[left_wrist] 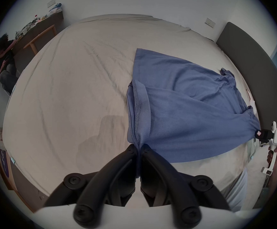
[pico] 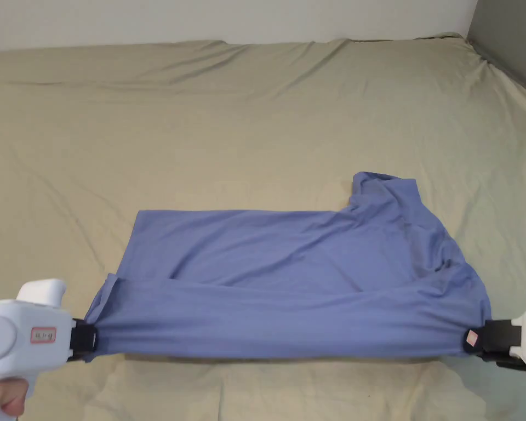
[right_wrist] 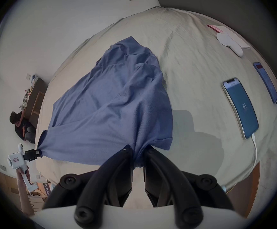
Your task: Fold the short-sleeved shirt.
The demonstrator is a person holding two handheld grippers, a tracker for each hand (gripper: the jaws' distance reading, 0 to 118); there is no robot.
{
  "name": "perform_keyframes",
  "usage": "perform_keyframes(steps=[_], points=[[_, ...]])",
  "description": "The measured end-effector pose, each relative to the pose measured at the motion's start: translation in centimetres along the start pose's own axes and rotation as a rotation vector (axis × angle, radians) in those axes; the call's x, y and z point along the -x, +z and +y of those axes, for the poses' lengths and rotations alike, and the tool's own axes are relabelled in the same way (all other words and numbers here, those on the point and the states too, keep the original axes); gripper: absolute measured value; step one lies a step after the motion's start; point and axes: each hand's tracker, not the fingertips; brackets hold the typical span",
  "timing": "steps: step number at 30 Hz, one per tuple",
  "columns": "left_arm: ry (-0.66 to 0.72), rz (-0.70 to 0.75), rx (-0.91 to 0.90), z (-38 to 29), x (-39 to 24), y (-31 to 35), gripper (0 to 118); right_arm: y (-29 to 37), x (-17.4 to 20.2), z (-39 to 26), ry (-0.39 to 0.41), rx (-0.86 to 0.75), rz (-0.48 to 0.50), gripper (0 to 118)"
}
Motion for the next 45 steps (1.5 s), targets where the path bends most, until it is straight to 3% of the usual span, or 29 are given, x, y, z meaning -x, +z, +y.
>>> perform_keyframes(steps=[6,11,12,13,14,15,16,17,19,23,24,25,26,27,28,30,33,34,35,36,37,39,40,45], points=[[0.011,-0.024,0.056,-5.9,0.7,1.5,5,0.7,-1.9,-4.8,-0.024,0.047,-0.018,22],[0.034,-0.021,0.065,-6.8,0.9,0.6,6,0.2,-2.2,-5.8,-0.039,0.065,-0.027,22],[0.043,-0.021,0.062,-6.6,1.0,0.5,23,0.0,-2.2,-5.7,-0.039,0.066,-0.031,23],[0.057,-0.022,0.069,-6.4,1.1,0.3,63,-0.3,-2.1,-5.5,-0.041,0.07,-0.045,42],[0.074,-0.021,0.084,-6.1,1.2,0.2,116,-0.4,-1.8,-5.4,-0.041,0.076,-0.069,92],[0.065,0.03,0.105,-6.2,1.1,0.2,118,-0.3,-1.5,-5.3,-0.018,0.085,-0.155,113],[0.054,0.041,0.096,-6.4,1.2,0.3,118,-0.2,-1.4,-5.4,0.04,0.068,-0.206,118],[0.022,0.068,0.057,-6.2,1.6,1.5,118,0.3,-1.3,-5.7,0.079,0.032,-0.237,118],[0.028,0.14,0.016,-5.3,2.6,2.0,118,1.4,-2.2,-5.8,0.085,-0.022,-0.235,118],[0.093,0.131,-0.116,-1.3,3.2,4.2,118,2.5,-2.3,-3.6,0.094,-0.056,-0.233,118],[0.085,0.117,-0.142,0.2,2.9,4.6,116,2.3,-2.0,-2.8,0.103,-0.064,-0.236,116],[0.073,0.098,-0.159,1.5,2.4,4.7,107,2.3,-1.7,-2.2,0.119,-0.118,-0.226,98],[0.055,0.079,-0.182,2.8,1.9,4.8,62,2.5,-0.8,-1.5,0.129,-0.148,-0.204,43],[0.048,0.065,-0.208,3.3,1.1,4.0,1,1.8,-0.3,-0.7,0.108,-0.158,-0.211,8],[0.014,0.039,-0.186,4.0,0.3,3.0,2,1.8,0.0,0.1,0.11,-0.196,-0.236,8],[0.034,0.038,-0.169,6.7,-1.0,1.8,2,1.4,1.3,1.5,0.122,-0.178,-0.172,8],[0.02,0.051,-0.168,9.1,-1.3,-3.7,2,0.2,2.8,3.3,0.148,-0.184,-0.168,8],[0.02,0.064,-0.16,10.1,-1.6,-5.1,6,0.0,3.5,3.6,0.167,-0.176,-0.172,8],[0.024,0.072,-0.152,11.7,-2.0,-4.9,43,-0.5,3.9,4.1,0.179,-0.171,-0.178,8],[0.032,0.082,-0.145,12.9,-2.2,-5.8,97,-0.9,4.1,4.6,0.188,-0.169,-0.181,8],[0.039,0.094,-0.132,14.0,-2.2,-7.4,118,-1.4,4.3,5.2,0.198,-0.16,-0.182,8],[0.112,0.168,-0.077,15.9,-1.8,-10.0,116,-1.9,4.6,5.9,0.202,-0.155,-0.184,8],[0.059,0.165,-0.078,17.0,-2.0,-11.3,116,-2.3,4.5,6.4,0.202,-0.152,-0.186,8],[0.088,0.191,-0.013,17.9,-2.3,-15.5,115,-4.6,3.8,9.1,0.201,-0.13,-0.205,8]])
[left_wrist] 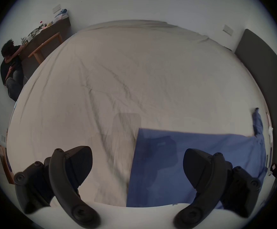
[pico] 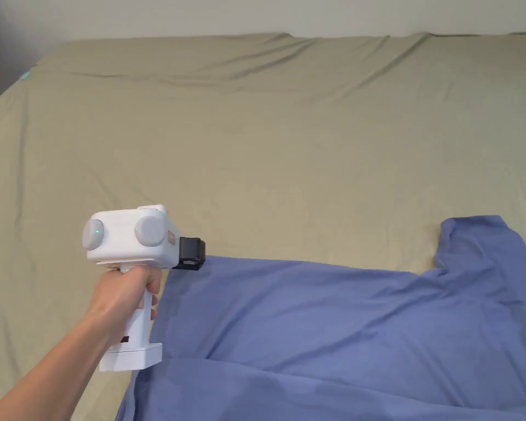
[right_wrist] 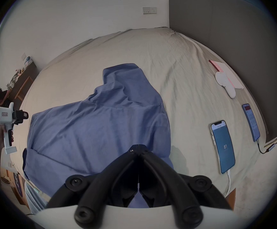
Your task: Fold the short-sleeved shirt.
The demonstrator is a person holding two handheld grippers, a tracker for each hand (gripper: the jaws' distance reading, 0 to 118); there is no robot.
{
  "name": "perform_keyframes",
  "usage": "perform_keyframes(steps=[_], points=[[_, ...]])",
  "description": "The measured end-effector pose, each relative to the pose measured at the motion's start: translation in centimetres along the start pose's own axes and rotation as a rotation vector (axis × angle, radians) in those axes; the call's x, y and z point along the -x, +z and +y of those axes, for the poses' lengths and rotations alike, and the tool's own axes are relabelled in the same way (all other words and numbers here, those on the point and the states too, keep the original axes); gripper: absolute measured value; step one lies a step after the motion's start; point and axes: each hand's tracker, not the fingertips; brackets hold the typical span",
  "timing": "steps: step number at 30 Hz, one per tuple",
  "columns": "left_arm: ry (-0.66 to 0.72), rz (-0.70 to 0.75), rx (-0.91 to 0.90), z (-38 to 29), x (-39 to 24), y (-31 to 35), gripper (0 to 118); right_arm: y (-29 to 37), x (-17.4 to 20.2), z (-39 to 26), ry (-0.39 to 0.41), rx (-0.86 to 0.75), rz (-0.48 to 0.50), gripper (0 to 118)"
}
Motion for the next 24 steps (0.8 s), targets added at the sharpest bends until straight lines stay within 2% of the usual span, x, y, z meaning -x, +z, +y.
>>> perform_keyframes(steps=[2,4,5,7,8,9,11,13,14,15,16,17,18,19,24], points=[[-0.01,-0.006,0.007,0.5,0.1,-1.7,115,-1.2,-0.3,0.7,0.012,0.014,-0.016,8],[-0.021,-0.014,-0.002,0.5,-0.2,-2.0,107,-2.5,-0.6,1.8,0.001,0.027,-0.022,8],[-0.026,-0.039,-0.008,0.3,-0.3,-1.8,88,-3.1,-1.0,2.1,-0.01,0.034,-0.018,8],[0.001,-0.109,-0.026,-0.4,-0.8,-1.0,30,-4.4,-1.2,3.3,-0.013,0.042,-0.022,8],[-0.001,-0.091,-0.027,-0.5,-0.9,-0.8,12,-5.1,-1.3,4.0,-0.005,0.047,-0.028,8],[0.0,-0.109,-0.032,-0.4,-0.9,-0.5,6,-5.5,-1.5,4.6,0.007,0.047,-0.036,8],[-0.015,-0.101,-0.047,0.2,-0.5,-0.6,6,-6.3,-1.9,6.0,0.02,0.041,-0.041,8],[-0.035,-0.096,-0.044,0.5,-0.4,-0.5,6,-6.8,-2.5,7.4,0.0,0.034,-0.045,8],[-0.036,-0.098,-0.041,0.3,-0.5,-0.4,6,-7.0,-2.7,8.1,-0.01,0.03,-0.038,14],[-0.031,-0.105,-0.034,0.3,-0.5,-0.3,6,-7.3,-2.8,8.8,-0.023,0.028,-0.041,47],[-0.03,-0.107,-0.031,0.3,-0.5,-0.3,6,-7.8,-2.8,9.6,-0.037,0.042,-0.038,95],[-0.035,-0.107,-0.027,0.4,-0.5,-0.3,6,-8.5,-3.1,10.1,-0.039,0.065,-0.031,118],[-0.038,-0.106,-0.026,0.2,-0.6,-0.1,6,-8.8,-3.2,10.3,-0.047,0.114,-0.016,118],[-0.04,-0.107,-0.024,0.2,-0.6,-0.1,6,-8.9,-2.6,11.2,-0.016,0.054,-0.019,118],[-0.042,-0.105,-0.017,0.6,-0.6,-0.2,6,-12.2,-2.5,10.6,0.037,0.167,-0.051,116]])
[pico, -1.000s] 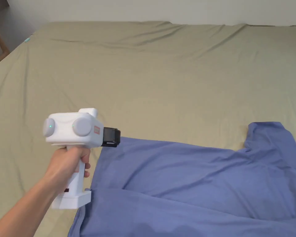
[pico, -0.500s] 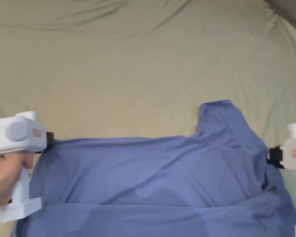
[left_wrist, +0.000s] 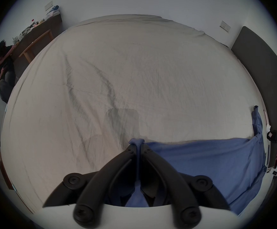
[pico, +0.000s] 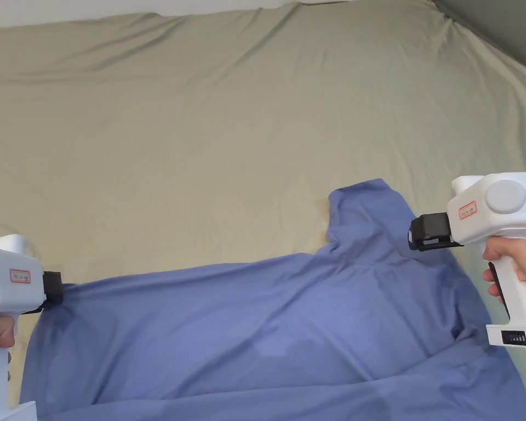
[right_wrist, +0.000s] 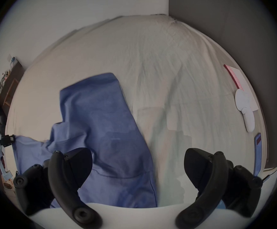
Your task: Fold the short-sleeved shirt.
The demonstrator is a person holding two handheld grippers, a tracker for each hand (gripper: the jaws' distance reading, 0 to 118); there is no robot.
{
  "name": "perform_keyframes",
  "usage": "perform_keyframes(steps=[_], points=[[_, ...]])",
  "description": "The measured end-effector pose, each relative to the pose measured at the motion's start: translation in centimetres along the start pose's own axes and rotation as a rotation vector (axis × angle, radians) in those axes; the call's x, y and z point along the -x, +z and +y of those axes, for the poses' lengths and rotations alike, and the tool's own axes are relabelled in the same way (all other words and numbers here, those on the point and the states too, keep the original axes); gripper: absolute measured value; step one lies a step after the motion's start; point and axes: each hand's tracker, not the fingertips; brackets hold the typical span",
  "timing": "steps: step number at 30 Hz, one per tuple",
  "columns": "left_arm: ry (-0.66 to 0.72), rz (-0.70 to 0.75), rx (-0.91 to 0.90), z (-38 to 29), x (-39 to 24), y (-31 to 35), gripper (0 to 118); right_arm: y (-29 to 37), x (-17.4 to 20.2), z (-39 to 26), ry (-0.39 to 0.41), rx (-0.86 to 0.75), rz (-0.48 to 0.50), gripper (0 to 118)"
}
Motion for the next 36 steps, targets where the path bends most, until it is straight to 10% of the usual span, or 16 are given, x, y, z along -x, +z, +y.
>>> perform_keyframes(steps=[3,7,10,36], points=[[-0.01,0.005,0.006,0.0,-0.1,-0.2,6,-1.3,0.4,-0.7,0.038,0.037,-0.005,85],[-0.005,0.005,0.013,-0.1,0.1,-0.4,6,-0.6,-0.1,-0.9,0.031,0.015,-0.017,14],[0.009,-0.005,0.004,-0.1,0.5,0.2,6,1.1,-1.7,-0.4,-0.075,-0.034,0.085,14],[-0.021,-0.103,-0.172,-16.4,6.3,19.5,6,20.6,-3.1,-20.8,0.013,-0.275,0.163,14]])
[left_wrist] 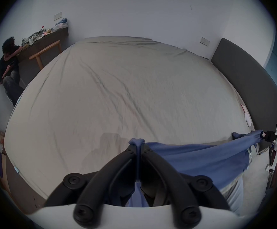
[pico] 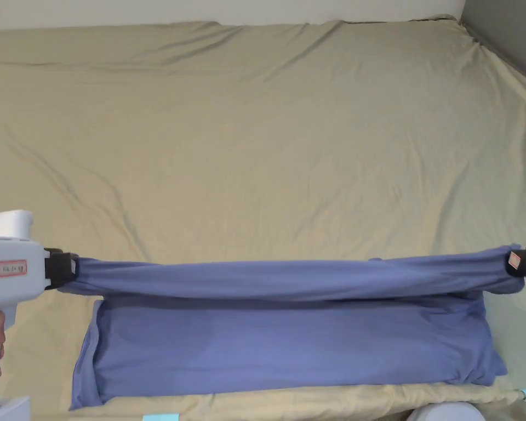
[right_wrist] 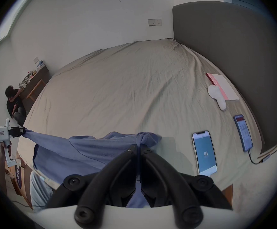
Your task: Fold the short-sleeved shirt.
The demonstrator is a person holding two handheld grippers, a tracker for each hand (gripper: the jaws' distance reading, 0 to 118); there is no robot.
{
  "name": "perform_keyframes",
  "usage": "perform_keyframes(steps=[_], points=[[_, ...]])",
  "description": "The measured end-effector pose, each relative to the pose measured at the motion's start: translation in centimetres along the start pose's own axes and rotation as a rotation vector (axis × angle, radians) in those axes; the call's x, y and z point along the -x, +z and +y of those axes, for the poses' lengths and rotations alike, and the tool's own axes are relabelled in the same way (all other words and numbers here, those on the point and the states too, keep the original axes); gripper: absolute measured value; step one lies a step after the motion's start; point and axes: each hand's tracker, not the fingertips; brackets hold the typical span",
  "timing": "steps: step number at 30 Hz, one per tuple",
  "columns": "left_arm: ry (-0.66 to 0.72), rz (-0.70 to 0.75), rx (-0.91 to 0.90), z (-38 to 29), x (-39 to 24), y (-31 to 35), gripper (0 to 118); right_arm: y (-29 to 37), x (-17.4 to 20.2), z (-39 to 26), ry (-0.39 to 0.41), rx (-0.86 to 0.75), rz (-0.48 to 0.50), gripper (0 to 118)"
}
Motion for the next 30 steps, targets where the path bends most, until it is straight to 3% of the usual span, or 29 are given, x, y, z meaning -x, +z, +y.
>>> perform_keyframes(steps=[8,14,19,20,21,22,23,24,25,26,30], points=[[0.012,0.006,0.104,-8.0,1.3,0.6,6,-0.6,-0.9,-7.6,-0.05,0.108,-0.011,14],[0.043,0.019,0.184,-10.7,1.8,-0.8,6,-2.6,-2.3,-9.7,-0.115,0.173,-0.021,14],[0.049,0.038,0.211,-10.9,1.9,-2.0,6,-3.5,-1.8,-9.8,-0.094,0.205,-0.042,14],[0.048,0.041,0.211,-10.8,1.9,-2.2,12,-3.5,-1.6,-9.8,-0.083,0.21,-0.049,14],[0.046,0.048,0.22,-10.6,1.8,-2.4,44,-3.4,-1.5,-9.9,-0.077,0.217,-0.061,32],[0.049,0.056,0.226,-10.5,1.5,-2.4,94,-3.2,-1.3,-9.7,-0.079,0.223,-0.081,73],[0.027,0.119,0.225,-10.5,1.4,-2.5,118,-2.9,-1.0,-9.5,-0.08,0.226,-0.171,118],[0.009,0.133,0.227,-10.4,1.6,-2.6,117,-2.6,-0.8,-9.5,-0.072,0.231,-0.203,118],[0.011,0.081,0.153,-10.2,1.8,-1.6,113,-2.1,-0.8,-9.7,-0.069,0.199,-0.157,118],[0.033,0.129,0.14,-9.6,2.1,-0.5,113,-0.9,-0.4,-9.3,-0.032,0.069,-0.143,118],[0.057,0.108,0.102,-7.8,3.1,2.3,109,1.5,1.6,-8.6,-0.064,0.114,-0.123,117]])
